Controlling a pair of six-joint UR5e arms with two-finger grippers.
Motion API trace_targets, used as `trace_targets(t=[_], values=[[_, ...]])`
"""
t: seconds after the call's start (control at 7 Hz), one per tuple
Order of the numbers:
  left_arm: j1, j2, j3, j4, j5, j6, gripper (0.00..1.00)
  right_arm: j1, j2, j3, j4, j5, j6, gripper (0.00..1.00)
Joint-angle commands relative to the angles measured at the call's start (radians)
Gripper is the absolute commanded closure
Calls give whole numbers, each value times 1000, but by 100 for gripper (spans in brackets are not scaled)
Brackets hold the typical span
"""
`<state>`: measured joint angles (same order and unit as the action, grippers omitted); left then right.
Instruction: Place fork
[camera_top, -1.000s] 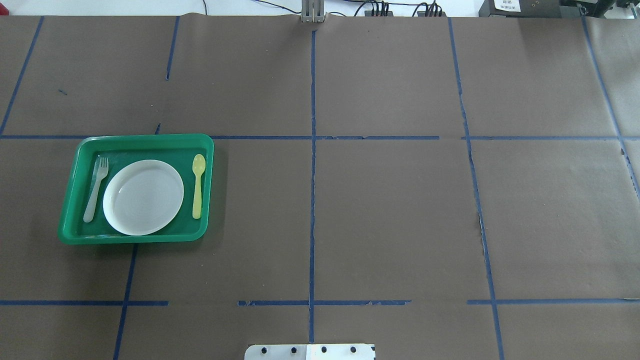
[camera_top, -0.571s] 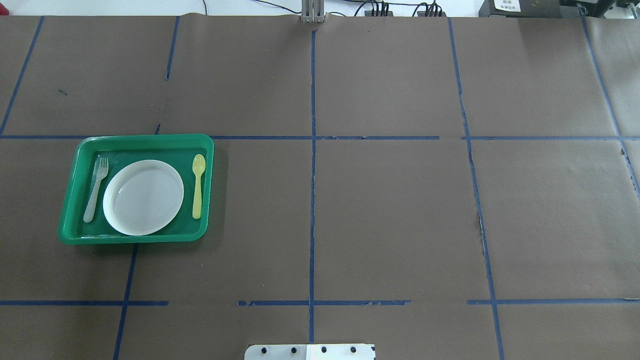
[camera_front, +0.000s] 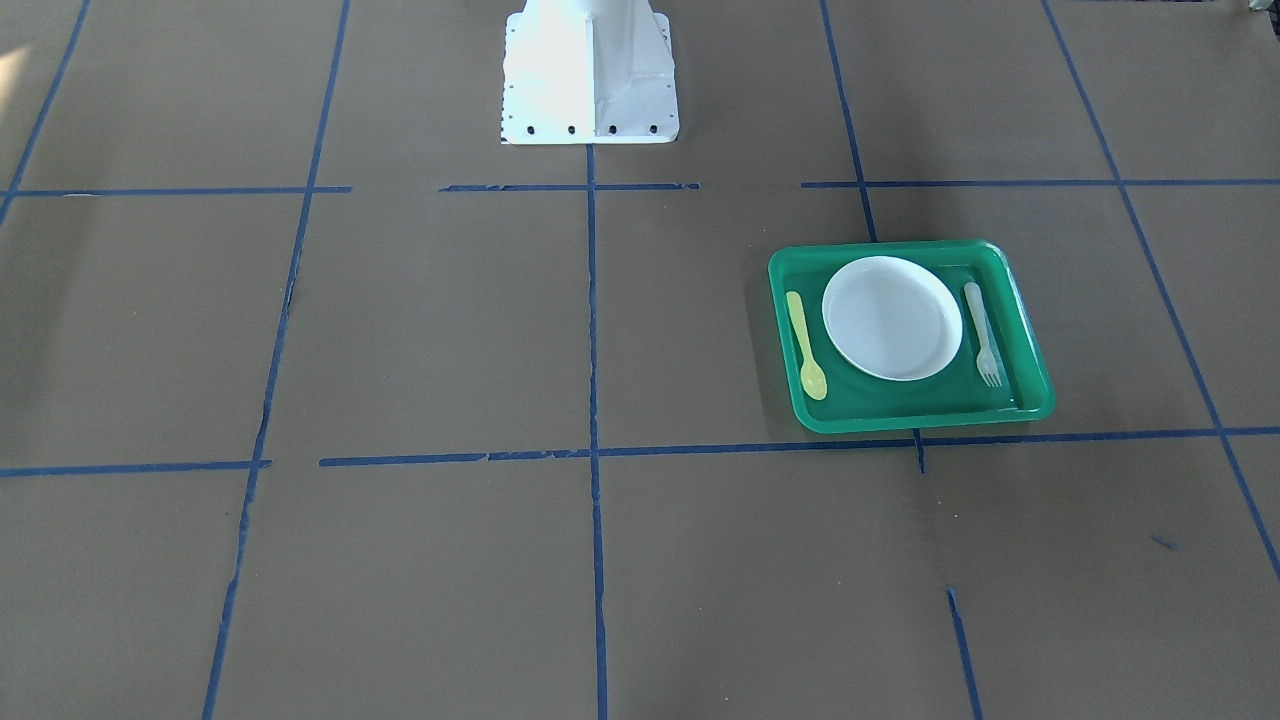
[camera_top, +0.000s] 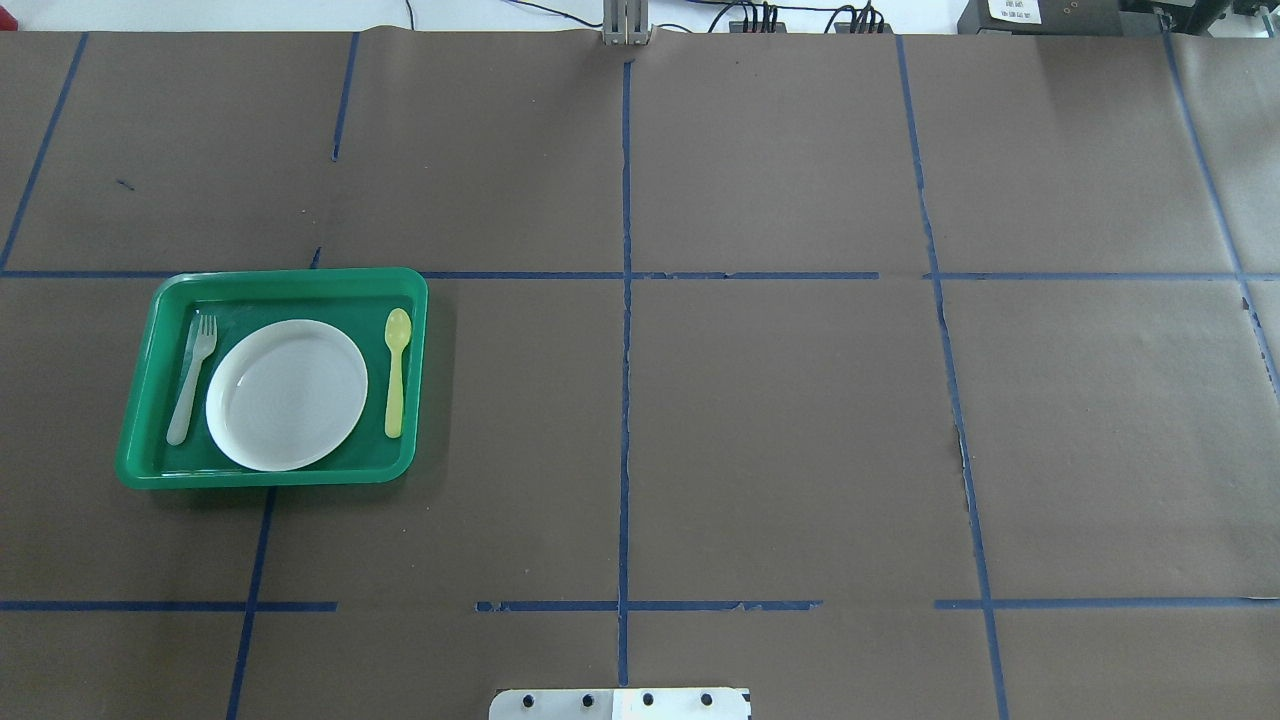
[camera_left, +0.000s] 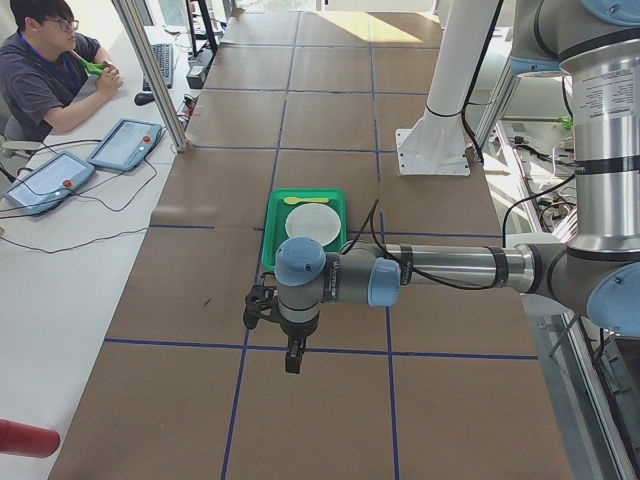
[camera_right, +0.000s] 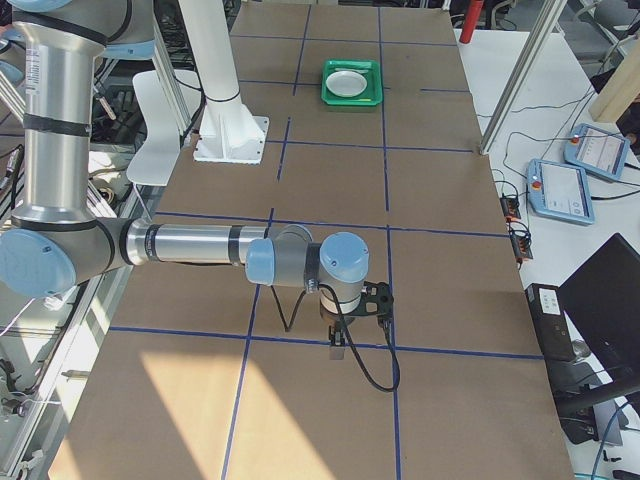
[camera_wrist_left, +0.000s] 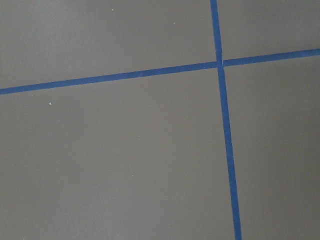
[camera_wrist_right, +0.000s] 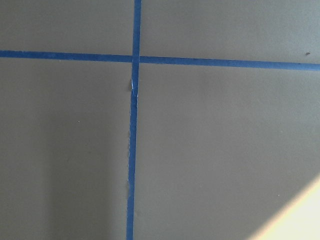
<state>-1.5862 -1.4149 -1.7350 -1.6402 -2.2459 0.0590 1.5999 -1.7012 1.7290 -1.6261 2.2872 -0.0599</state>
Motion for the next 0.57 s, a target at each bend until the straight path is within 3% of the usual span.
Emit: trace_targets(t=[0.0, 0.43], values=[[0, -9, 11, -3, -4, 1, 0, 0, 0, 0, 0, 0, 0, 0], [-1, -9, -6, -3, -3, 1, 0, 0, 0, 0, 0, 0, 0, 0]])
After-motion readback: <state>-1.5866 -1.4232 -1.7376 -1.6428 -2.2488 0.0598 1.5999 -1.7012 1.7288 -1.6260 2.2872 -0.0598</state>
